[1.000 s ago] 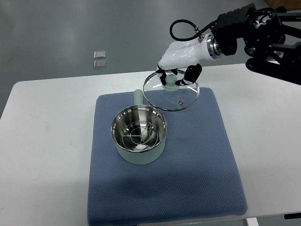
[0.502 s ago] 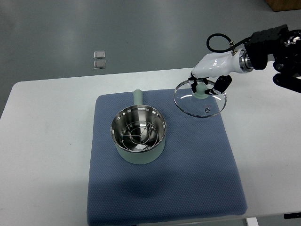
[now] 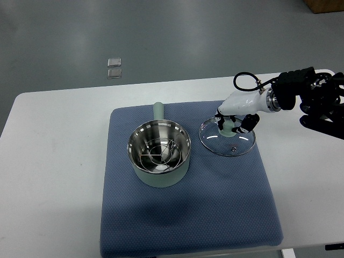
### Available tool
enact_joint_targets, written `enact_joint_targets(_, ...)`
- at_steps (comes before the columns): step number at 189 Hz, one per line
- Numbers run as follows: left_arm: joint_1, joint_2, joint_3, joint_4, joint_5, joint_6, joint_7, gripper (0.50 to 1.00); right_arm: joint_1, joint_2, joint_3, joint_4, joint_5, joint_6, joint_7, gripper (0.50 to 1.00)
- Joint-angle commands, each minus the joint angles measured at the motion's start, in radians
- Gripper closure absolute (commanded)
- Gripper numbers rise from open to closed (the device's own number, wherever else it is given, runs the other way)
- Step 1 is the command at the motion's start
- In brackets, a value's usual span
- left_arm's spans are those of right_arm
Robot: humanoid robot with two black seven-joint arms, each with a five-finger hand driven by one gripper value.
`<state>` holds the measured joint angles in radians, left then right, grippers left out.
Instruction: Open lid and place right of pot
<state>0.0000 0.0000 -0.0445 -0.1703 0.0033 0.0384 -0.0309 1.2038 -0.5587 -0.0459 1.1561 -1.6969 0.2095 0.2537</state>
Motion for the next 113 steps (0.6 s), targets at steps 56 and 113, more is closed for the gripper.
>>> enact_joint_targets(56, 0.000, 0.000, 0.000, 0.000, 0.000, 0.000, 0.000, 0.500, -0.027, 0.026, 0.001, -0.016, -0.003, -0.012, -0.001, 0.671)
enact_joint_targets(113, 0.000, 0.000, 0.000, 0.000, 0.000, 0.000, 0.000, 0.500, -0.012, 0.000, 0.012, -0.006, 0.010, -0.001, 0.004, 0.597)
